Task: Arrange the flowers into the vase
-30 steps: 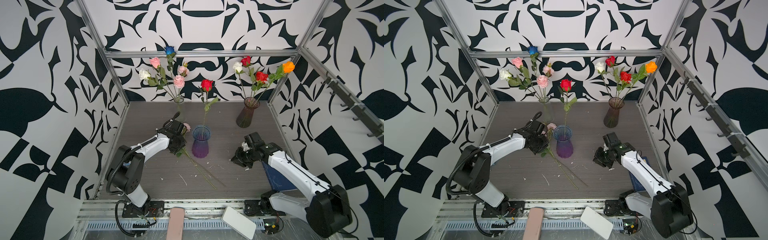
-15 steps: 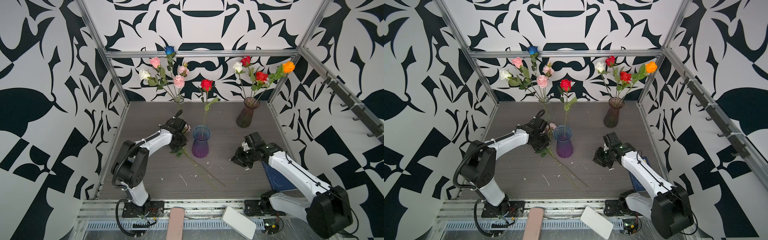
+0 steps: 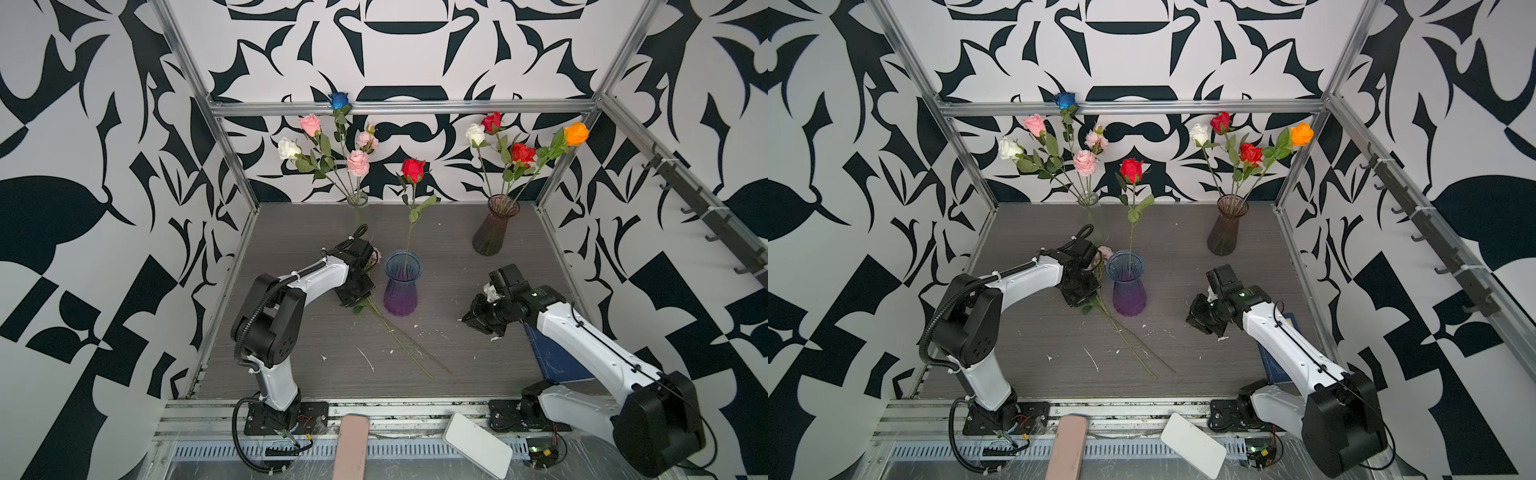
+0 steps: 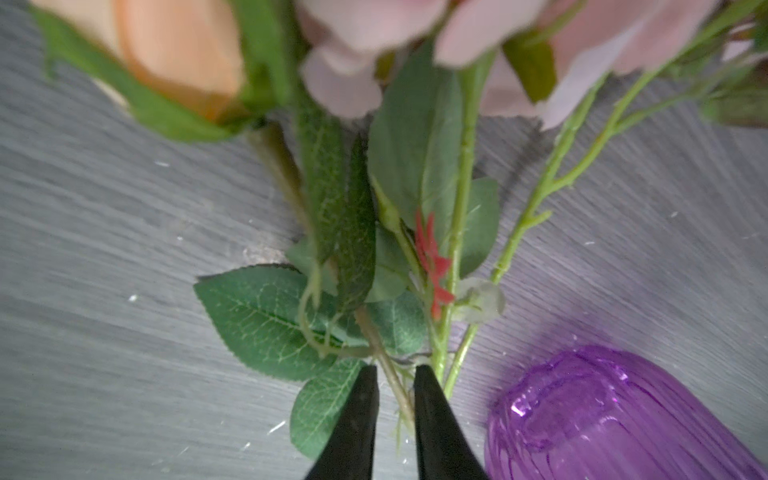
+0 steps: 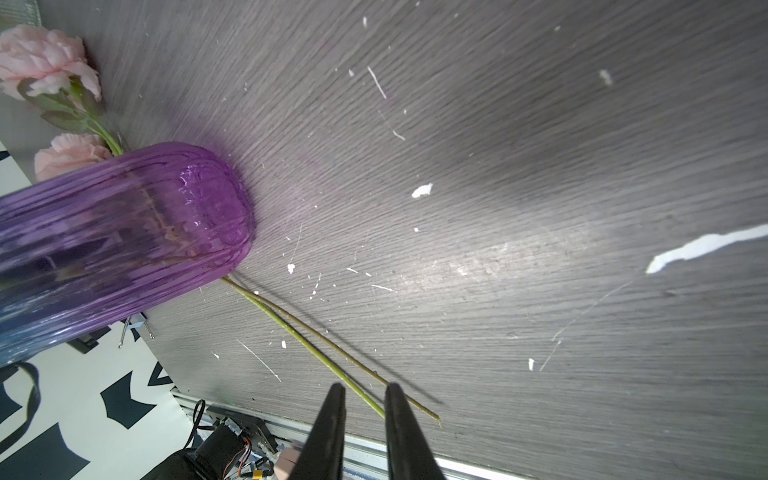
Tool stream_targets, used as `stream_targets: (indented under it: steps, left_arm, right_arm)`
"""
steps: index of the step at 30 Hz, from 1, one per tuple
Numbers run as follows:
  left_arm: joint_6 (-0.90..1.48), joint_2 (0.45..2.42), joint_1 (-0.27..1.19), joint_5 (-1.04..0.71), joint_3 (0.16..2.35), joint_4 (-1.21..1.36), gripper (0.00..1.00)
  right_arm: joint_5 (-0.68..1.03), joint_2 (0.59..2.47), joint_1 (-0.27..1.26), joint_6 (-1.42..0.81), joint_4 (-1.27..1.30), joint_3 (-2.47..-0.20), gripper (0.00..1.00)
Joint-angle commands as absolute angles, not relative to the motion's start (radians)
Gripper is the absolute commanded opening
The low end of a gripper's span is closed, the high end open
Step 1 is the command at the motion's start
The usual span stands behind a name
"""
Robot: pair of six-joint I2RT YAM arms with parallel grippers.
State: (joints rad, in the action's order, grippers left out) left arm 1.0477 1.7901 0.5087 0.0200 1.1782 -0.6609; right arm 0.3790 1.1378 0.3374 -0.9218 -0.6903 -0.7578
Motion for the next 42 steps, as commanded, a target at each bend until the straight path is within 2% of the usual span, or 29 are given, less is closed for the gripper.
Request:
stream_targets:
  steps: [1, 21, 31, 42]
  left_arm:
    - [1.048, 1.801, 0.503, 0.028, 1.193, -0.709, 0.21]
    - [1.029, 1.826, 0.503, 0.022, 1.18, -0.698, 0.2]
    - [1.03, 1.808, 0.503, 0.043, 1.17, -0.702, 0.05]
    - [1.064, 1.715, 0.499, 0.12, 1.239, -0.759, 0.01]
  right_arm:
    - [0.38, 1.127, 0.342, -0.917, -0.684, -0.756, 0.22]
    - [0.383, 1.126, 0.341, -0.917, -0.684, -0.759, 0.22]
    - [0.385, 1.132, 0.342, -0.916, -0.685, -0.764, 0.21]
    - [0.387, 1.139, 0.342, -0.917, -0.686, -0.766, 0.22]
